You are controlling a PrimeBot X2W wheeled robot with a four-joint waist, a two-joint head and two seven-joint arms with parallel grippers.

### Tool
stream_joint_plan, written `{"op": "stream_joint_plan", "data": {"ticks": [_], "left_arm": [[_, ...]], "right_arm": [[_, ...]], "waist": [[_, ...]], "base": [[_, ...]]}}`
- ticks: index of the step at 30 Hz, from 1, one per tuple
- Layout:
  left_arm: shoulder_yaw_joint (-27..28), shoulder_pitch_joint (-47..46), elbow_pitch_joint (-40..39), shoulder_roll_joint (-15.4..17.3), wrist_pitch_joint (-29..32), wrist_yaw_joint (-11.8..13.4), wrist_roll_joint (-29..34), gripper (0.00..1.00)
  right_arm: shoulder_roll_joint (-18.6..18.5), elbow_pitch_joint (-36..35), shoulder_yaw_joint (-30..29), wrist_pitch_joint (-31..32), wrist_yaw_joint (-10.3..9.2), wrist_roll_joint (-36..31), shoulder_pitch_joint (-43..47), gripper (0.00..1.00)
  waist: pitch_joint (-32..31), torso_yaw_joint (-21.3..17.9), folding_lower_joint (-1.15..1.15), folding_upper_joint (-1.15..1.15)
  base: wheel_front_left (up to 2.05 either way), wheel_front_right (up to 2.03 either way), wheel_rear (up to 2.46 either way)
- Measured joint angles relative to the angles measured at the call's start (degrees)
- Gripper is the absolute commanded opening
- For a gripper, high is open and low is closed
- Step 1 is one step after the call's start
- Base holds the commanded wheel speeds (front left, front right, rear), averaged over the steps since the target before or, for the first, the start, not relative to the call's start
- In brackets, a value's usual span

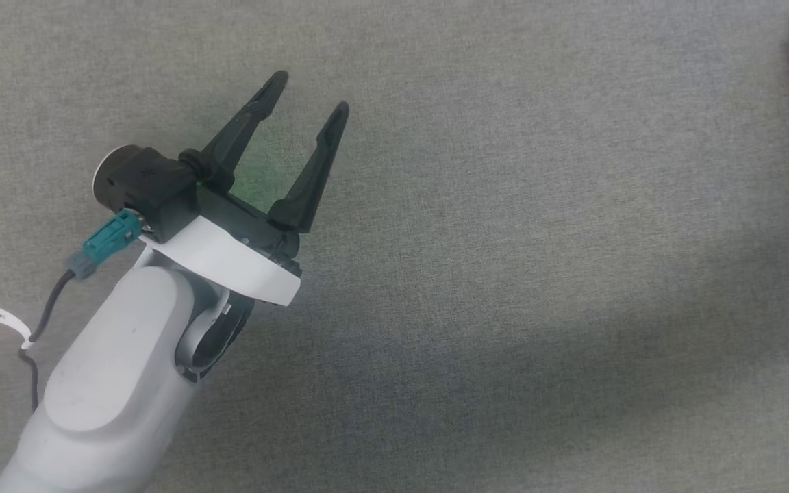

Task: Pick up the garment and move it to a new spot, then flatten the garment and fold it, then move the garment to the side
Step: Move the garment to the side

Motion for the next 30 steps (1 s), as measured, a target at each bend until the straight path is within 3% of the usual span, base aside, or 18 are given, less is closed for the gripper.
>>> {"op": "stream_joint_plan", "data": {"ticks": [6, 16, 30], "left_arm": [[0.64, 1.2, 0.38, -0.02, 0.01, 0.0, -0.86, 1.0], [3.9, 6.87, 1.57, -0.29, 0.0, 0.0, -1.96, 1.0], [12.34, 19.02, 4.05, -0.57, 0.0, 0.0, -1.21, 1.0]], "right_arm": [[0.82, 0.21, -2.5, -0.54, 0.0, -2.35, -0.62, 1.0], [6.0, 1.14, -4.48, -6.8, 0.0, -1.94, -0.4, 1.0], [14.16, 2.12, 2.56, -15.74, -0.01, 3.68, 7.19, 1.0]], "waist": [[-1.81, -0.03, 0.0, 0.0], [-7.53, 0.81, 0.0, 0.0], [-17.78, 3.32, 0.0, 0.0]], "base": [[0.0, 0.0, 0.0], [0.0, 0.0, 0.0], [0.0, 0.0, 0.0]]}}
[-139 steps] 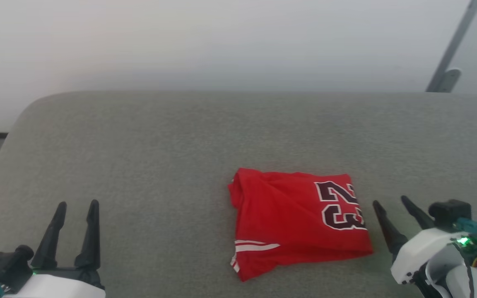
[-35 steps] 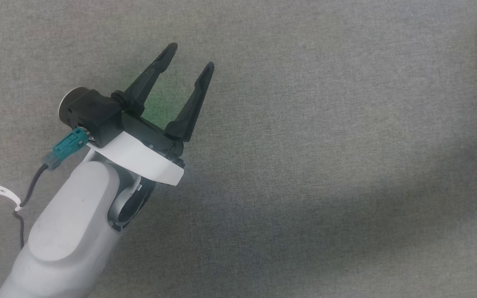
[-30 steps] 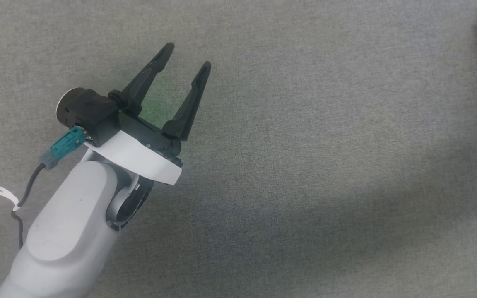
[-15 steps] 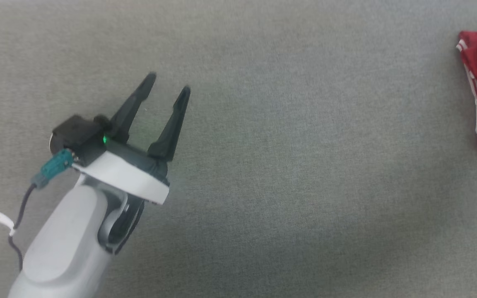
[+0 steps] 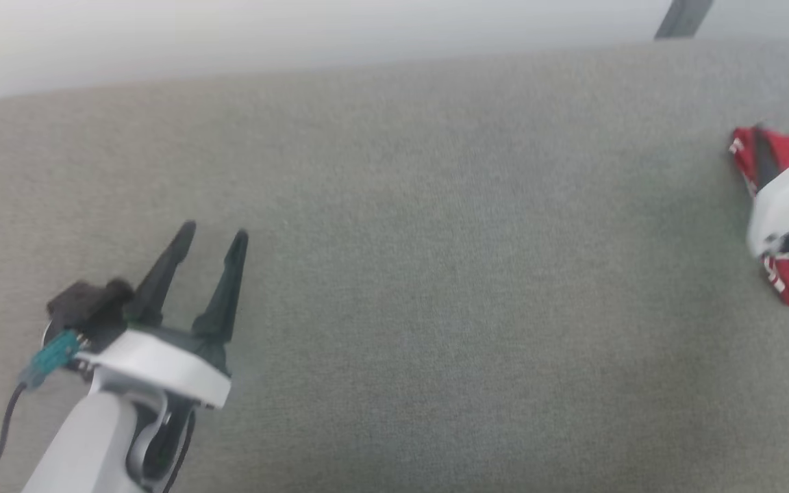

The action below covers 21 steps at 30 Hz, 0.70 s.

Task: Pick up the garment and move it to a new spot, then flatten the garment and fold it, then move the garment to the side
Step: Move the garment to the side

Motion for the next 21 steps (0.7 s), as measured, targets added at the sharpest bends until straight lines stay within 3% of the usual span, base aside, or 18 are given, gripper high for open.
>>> {"op": "stream_joint_plan", "data": {"ticks": [6, 14, 21], "left_arm": [[2.91, 5.7, -0.51, 0.2, 0.0, 0.0, -0.11, 1.0], [8.15, 13.11, -2.25, -0.42, 0.01, 0.0, 0.13, 1.0], [12.32, 19.0, -4.44, -2.26, 0.01, 0.0, 1.85, 1.0]], "right_arm": [[2.49, -4.22, 3.3, -0.59, 0.0, 3.89, 5.91, 1.0], [4.26, -17.0, 7.87, -0.74, 0.0, 10.42, 18.02, 1.0], [4.27, -27.67, 7.7, -0.76, 0.0, 13.37, 28.24, 1.0]], "waist": [[-4.27, 1.11, 0.0, 0.0], [-8.66, 2.61, 0.0, 0.0], [-10.93, 4.03, 0.0, 0.0]], "base": [[0.0, 0.0, 0.0], [0.0, 0.0, 0.0], [0.0, 0.0, 0.0]]}}
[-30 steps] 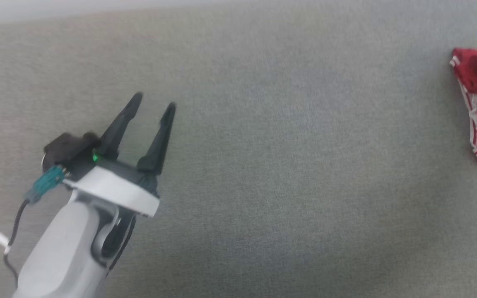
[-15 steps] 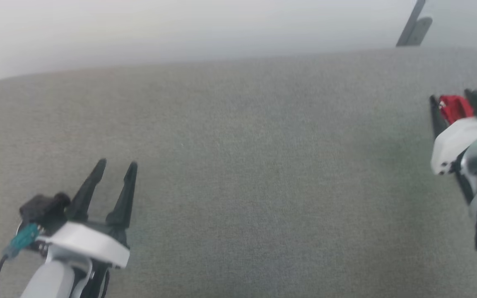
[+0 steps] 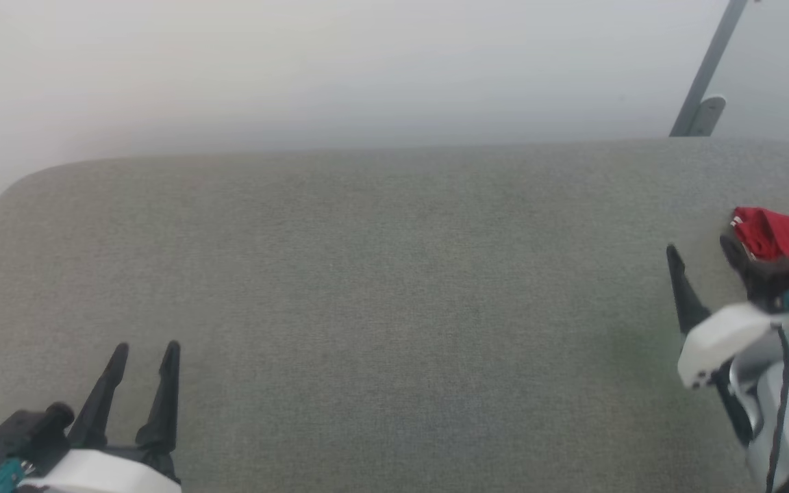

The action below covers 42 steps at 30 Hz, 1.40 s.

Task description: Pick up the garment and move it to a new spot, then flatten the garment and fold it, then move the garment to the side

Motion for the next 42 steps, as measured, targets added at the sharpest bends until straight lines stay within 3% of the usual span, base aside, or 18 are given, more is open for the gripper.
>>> {"op": "stream_joint_plan", "data": {"ticks": [15, 26, 42], "left_arm": [[3.8, 4.87, -2.79, -2.6, 0.0, 0.0, 1.45, 1.0], [4.45, 5.07, -3.96, -3.47, 0.0, 0.0, 2.26, 1.0], [3.45, 5.07, -4.55, -3.65, -0.01, 0.0, 2.53, 1.0]], "right_arm": [[6.39, -13.86, -4.24, 0.0, 0.0, 0.04, 17.17, 1.0], [9.25, -17.06, -5.37, 0.0, 0.0, -0.81, 20.72, 1.0], [10.11, -18.0, -5.3, 0.0, 0.0, -1.66, 21.07, 1.0]], "waist": [[-0.92, 1.68, 0.0, 0.0], [-0.6, 1.57, 0.0, 0.0], [-0.6, 1.58, 0.0, 0.0]], "base": [[0.0, 0.0, 0.0], [0.0, 0.0, 0.0], [0.0, 0.0, 0.0]]}}
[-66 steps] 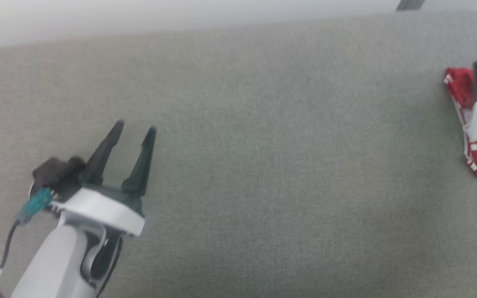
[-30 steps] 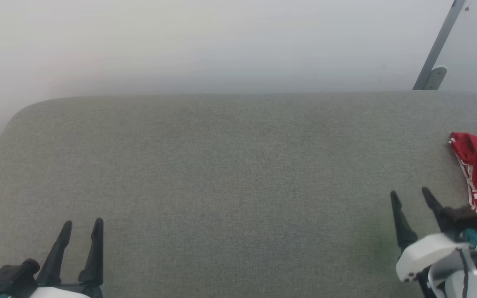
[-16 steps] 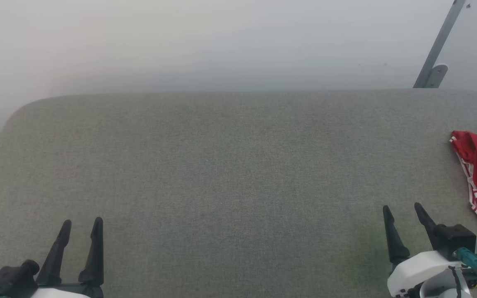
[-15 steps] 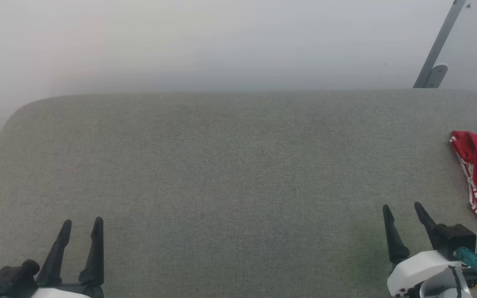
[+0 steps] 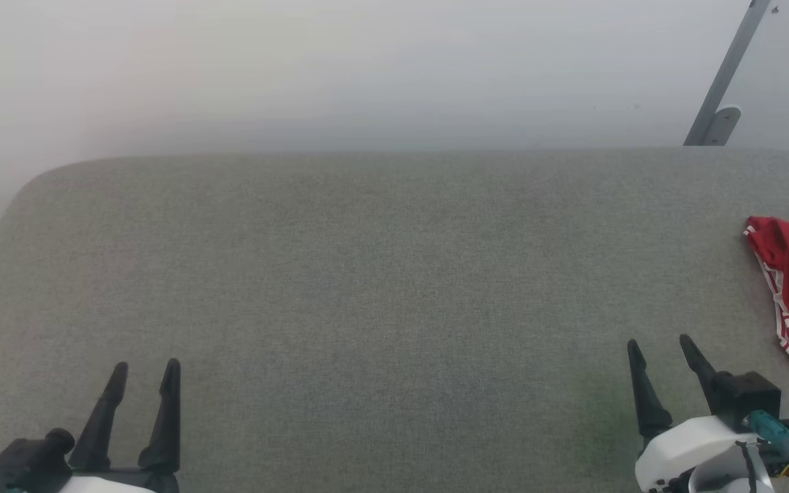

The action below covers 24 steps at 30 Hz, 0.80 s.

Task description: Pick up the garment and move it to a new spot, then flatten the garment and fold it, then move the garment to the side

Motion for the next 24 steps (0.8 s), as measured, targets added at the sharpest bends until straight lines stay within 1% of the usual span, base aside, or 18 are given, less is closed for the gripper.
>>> {"op": "stream_joint_plan", "data": {"ticks": [1, 8, 10, 11, 13, 15, 24], "left_arm": [[-0.15, 0.03, -0.21, 0.15, 0.0, 0.0, -0.01, 0.0], [-0.91, 0.51, 2.61, -1.98, 0.31, 0.0, -0.51, 0.0], [-0.9, 0.51, 2.88, -2.34, 0.86, 0.01, -1.93, 0.0], [-0.85, 0.43, 3.09, -2.5, 1.33, 0.01, -4.0, 0.0], [-0.79, 0.37, 3.22, -2.6, 1.58, 0.01, -4.68, 0.0], [-0.66, 0.15, 3.59, -2.89, 2.44, 0.01, -7.49, 0.0], [-0.21, -1.35, 4.43, -3.98, 4.63, 0.01, -14.66, 0.0]], "right_arm": [[0.01, 0.02, 0.09, 0.0, 0.0, -0.07, 0.0, 0.0], [0.43, 2.87, 0.01, 0.85, 0.01, 0.52, 1.9, 0.0], [0.48, 3.0, -0.22, 1.52, 0.01, 2.72, 1.86, 0.0], [0.51, 2.91, -0.38, 2.18, 0.01, 4.99, 1.79, 0.0], [0.53, 2.85, -0.42, 2.49, 0.01, 6.27, 1.76, 0.0], [0.6, 2.36, -0.46, 3.25, 0.01, 9.79, 1.75, 0.0], [0.82, 1.05, -0.47, 5.28, 0.01, 19.46, 1.69, 0.0]], "waist": [[-0.02, 0.01, 0.0, 0.0], [-0.03, -0.01, 0.0, 0.0], [-0.04, -0.03, 0.0, 0.0], [-0.05, -0.06, 0.0, 0.0], [-0.05, -0.08, 0.0, 0.0], [-0.06, -0.12, 0.0, 0.0], [-0.1, -0.24, 0.0, 0.0]], "base": [[0.0, 0.0, 0.0], [0.0, 0.0, 0.0], [0.0, 0.0, 0.0], [0.0, 0.0, 0.0], [0.0, 0.0, 0.0], [0.0, 0.0, 0.0], [0.0, 0.0, 0.0]]}}
